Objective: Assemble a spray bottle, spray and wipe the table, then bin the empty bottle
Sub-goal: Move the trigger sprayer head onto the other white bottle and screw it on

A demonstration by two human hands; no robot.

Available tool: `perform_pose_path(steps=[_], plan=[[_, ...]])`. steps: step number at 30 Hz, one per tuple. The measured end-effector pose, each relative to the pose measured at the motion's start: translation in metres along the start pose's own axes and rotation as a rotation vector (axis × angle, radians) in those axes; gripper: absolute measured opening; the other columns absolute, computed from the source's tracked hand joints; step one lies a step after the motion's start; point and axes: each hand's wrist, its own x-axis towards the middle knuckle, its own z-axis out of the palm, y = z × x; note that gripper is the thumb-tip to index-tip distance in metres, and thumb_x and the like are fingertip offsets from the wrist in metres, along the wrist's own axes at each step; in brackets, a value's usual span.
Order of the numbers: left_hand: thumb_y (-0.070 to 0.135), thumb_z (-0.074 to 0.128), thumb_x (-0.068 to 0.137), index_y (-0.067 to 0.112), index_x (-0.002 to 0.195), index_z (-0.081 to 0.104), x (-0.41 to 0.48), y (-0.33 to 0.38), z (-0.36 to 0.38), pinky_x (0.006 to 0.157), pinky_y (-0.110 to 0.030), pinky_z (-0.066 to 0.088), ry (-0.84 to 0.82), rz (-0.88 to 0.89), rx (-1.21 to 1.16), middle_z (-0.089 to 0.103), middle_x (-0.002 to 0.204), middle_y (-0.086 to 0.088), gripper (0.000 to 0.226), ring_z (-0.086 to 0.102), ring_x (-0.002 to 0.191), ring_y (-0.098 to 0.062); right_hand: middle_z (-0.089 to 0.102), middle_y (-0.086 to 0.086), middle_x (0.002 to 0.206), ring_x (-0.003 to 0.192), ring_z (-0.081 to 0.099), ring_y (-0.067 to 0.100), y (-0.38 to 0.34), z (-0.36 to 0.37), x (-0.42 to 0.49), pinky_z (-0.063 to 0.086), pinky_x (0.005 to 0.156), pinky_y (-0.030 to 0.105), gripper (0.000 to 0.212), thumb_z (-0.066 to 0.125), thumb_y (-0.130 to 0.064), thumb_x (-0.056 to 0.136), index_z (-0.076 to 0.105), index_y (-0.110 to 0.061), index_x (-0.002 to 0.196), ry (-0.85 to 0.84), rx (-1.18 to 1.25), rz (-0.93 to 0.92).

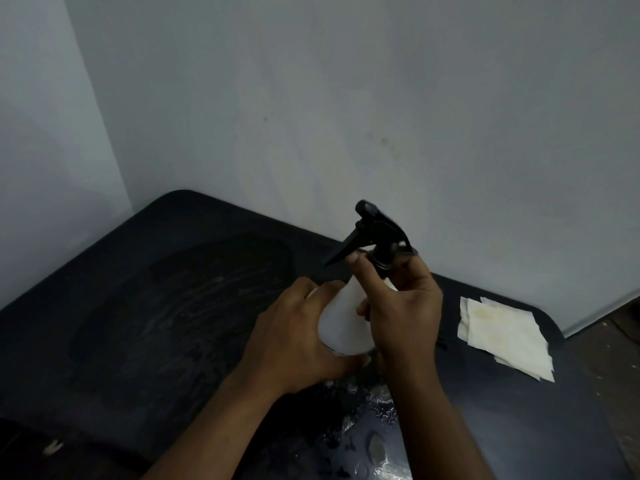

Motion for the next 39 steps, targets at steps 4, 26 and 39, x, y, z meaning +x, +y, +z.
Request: perform_pose_path(steps=[4,26,39], plan=[[0.076,0.065,0.050,0.049,0.128,0.039,0.001,0.003,0.004,0.075,-0.037,0.057,-0.015,-0.005,-0.007,0.051,0.111,0.011,0.087,0.058,0.098,-0.008,0.073,0.000,0.083,0.041,0.055,0.008,-0.001,-0.001,0.001,0.043,0.040,0.017,0.047,0.084,-0.041,0.058,0.065,-0.010,0.087,0.032,-0.018,0.018],[0.069,0.074,0.050,0.046,0.126,0.045,0.004,-0.002,-0.002,0.075,-0.037,0.058,0.037,-0.001,-0.090,0.053,0.110,0.012,0.085,0.059,0.093,-0.008,0.058,-0.007,0.062,0.044,0.047,0.003,0.001,-0.013,0.007,0.040,0.047,0.017,0.044,0.060,-0.031,0.083,0.059,-0.006,0.119,-0.323,0.043,-0.001],[0.070,0.072,0.050,0.052,0.128,0.034,0.005,-0.002,-0.002,0.075,-0.035,0.057,0.025,0.002,-0.080,0.051,0.112,0.013,0.089,0.059,0.095,-0.008,0.063,0.005,0.100,0.052,0.049,0.004,0.003,-0.011,0.008,0.039,0.045,0.017,0.056,0.072,-0.038,0.075,0.059,-0.011,0.123,-0.226,0.097,0.114]])
